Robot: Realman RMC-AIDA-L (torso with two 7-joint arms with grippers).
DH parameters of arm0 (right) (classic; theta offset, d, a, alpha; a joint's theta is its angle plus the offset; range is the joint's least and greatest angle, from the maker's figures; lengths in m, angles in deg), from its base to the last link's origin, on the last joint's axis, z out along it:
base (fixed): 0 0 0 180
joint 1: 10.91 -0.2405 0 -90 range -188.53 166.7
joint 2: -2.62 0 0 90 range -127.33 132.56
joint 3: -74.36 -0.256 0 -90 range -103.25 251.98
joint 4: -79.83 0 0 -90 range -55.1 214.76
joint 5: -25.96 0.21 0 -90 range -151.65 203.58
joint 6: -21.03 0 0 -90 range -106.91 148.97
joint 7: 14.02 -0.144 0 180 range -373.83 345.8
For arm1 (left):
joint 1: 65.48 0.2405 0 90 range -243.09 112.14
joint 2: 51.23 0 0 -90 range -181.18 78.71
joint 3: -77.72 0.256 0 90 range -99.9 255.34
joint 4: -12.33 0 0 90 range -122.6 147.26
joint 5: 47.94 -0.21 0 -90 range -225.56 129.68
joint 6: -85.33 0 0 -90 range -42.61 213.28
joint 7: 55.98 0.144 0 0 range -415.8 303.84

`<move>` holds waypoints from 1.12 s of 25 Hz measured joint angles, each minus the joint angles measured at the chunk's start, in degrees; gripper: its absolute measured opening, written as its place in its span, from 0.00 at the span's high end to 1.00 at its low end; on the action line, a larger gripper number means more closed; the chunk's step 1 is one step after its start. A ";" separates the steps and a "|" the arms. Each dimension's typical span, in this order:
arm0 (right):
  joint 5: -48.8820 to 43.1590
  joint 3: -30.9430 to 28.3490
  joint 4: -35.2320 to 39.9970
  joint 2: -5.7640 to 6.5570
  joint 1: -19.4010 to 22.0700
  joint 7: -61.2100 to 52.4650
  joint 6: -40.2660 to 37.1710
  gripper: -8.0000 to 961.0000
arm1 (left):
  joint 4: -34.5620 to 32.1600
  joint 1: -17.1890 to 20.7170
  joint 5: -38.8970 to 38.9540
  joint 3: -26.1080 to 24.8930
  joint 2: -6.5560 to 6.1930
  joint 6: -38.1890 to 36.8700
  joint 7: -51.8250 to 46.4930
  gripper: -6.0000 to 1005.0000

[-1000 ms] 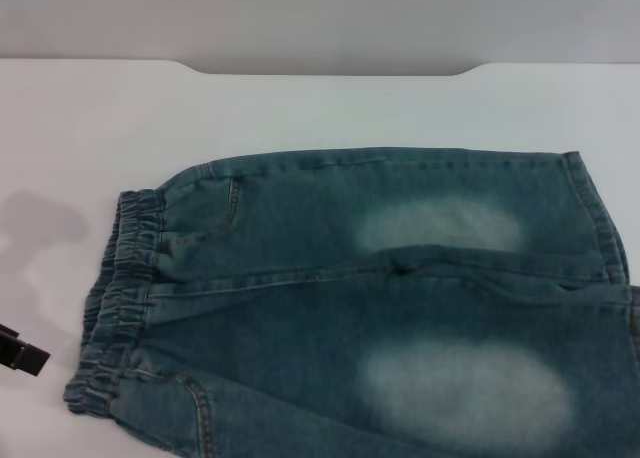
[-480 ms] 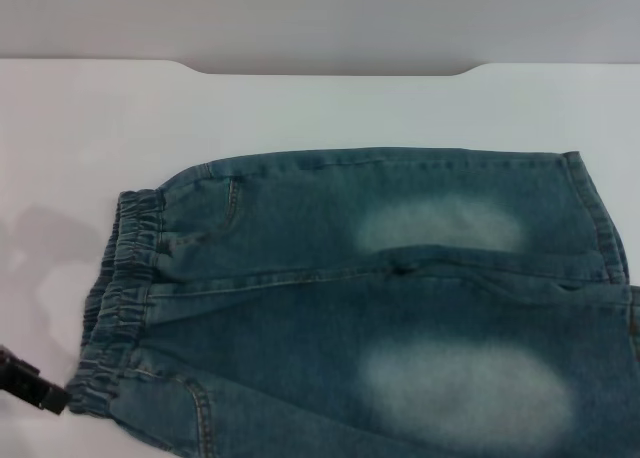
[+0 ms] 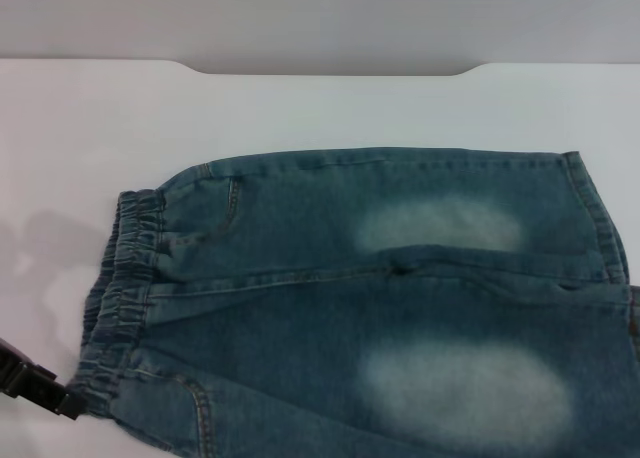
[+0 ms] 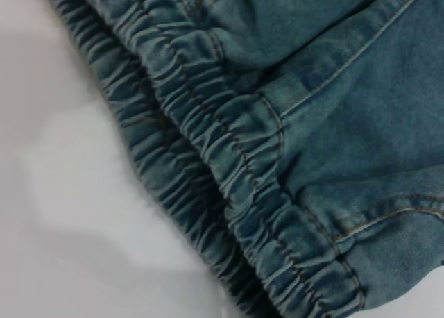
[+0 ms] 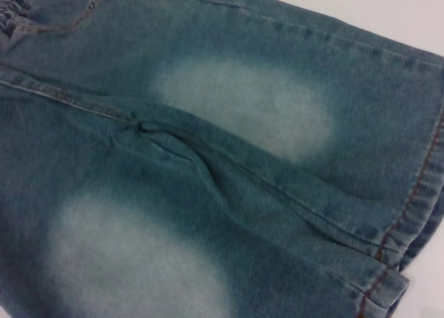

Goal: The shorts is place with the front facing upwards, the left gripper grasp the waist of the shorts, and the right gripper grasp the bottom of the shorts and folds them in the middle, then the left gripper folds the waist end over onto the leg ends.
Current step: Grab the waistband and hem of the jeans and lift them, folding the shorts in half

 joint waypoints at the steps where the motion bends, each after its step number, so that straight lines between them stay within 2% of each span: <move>1: 0.00 0.00 -0.12 0.00 0.00 0.00 0.11 0.50 | 0.34 -0.26 0.00 0.03 0.25 -0.01 0.11 0.32; 6: 0.00 0.06 0.03 0.00 -0.03 0.00 0.12 0.50 | 0.35 -0.90 0.01 0.32 0.97 -0.38 0.18 0.32; 15: 1.24 0.20 0.31 0.00 -0.20 -0.02 -0.14 0.50 | 0.64 -1.53 0.07 0.37 1.54 -0.62 0.34 0.32; 28: 1.49 0.26 0.43 0.00 -0.16 -0.14 -0.21 0.50 | 0.82 -2.14 -0.01 0.54 1.86 -0.09 0.40 0.32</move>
